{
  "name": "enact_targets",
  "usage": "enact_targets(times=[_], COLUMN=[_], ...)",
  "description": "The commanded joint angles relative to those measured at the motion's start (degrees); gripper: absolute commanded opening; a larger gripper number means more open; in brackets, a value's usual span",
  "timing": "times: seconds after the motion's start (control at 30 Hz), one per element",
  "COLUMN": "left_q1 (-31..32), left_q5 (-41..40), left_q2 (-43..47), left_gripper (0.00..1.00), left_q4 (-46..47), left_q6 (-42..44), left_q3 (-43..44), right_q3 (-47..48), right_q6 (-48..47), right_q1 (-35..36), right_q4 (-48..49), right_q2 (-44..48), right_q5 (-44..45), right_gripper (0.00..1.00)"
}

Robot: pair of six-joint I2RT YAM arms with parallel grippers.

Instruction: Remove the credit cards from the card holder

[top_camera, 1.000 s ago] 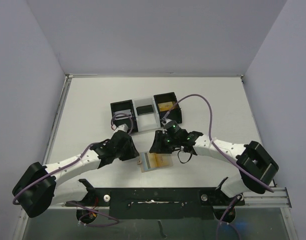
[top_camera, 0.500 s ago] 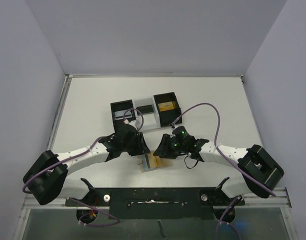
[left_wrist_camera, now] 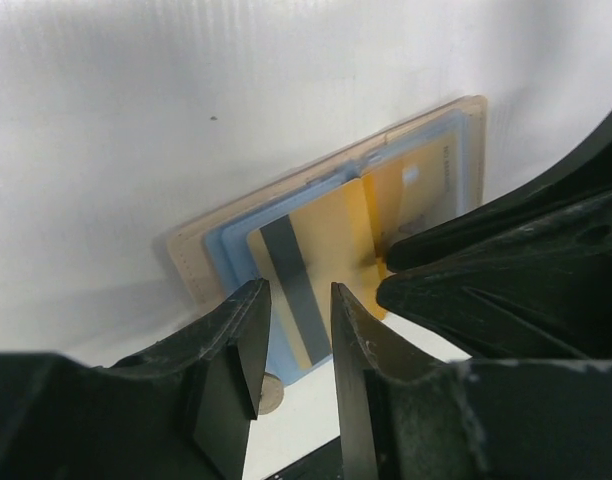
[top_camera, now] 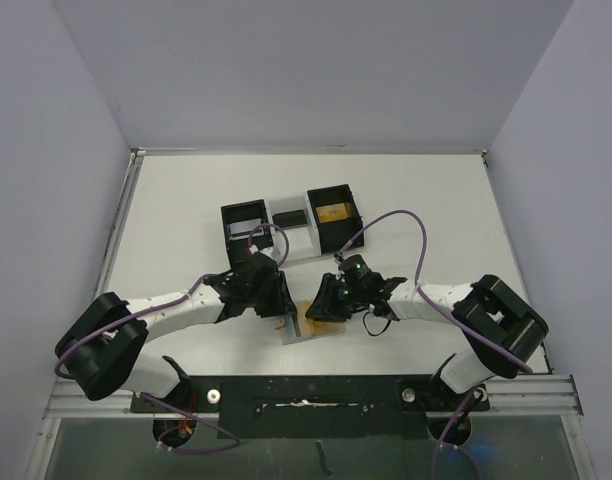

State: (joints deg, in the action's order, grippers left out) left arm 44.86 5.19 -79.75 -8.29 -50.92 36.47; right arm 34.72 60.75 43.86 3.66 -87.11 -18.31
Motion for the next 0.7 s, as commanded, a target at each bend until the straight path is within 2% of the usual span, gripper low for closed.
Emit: enact_targets(times=[0.0,0.3,0.67], left_q1=[0.05,0.14,0.13], left_q5=[-0.79,-0.44,-0.8], left_q2=[-1.27,-2.73,-2.37], left_gripper=[0.28,0.21,0.19], left_q4=[1.08,1.31,1.0], left_q6=[-0.33,0.02,0.18], left_q3=[-0.27,-0.63,-0.7], right_q3=[1.15,-0.07,-3.21], right_q6=[0.67,2.26,4.69], right_q1=[-0.35,-0.44,-1.69], right_q4=[1.73,5.76,11.62], right_q2=[-0.63,-1.93,-1.05], right_q5=[-0.43,-1.75,-3.24], right_gripper=[0.3,0.22,0.1])
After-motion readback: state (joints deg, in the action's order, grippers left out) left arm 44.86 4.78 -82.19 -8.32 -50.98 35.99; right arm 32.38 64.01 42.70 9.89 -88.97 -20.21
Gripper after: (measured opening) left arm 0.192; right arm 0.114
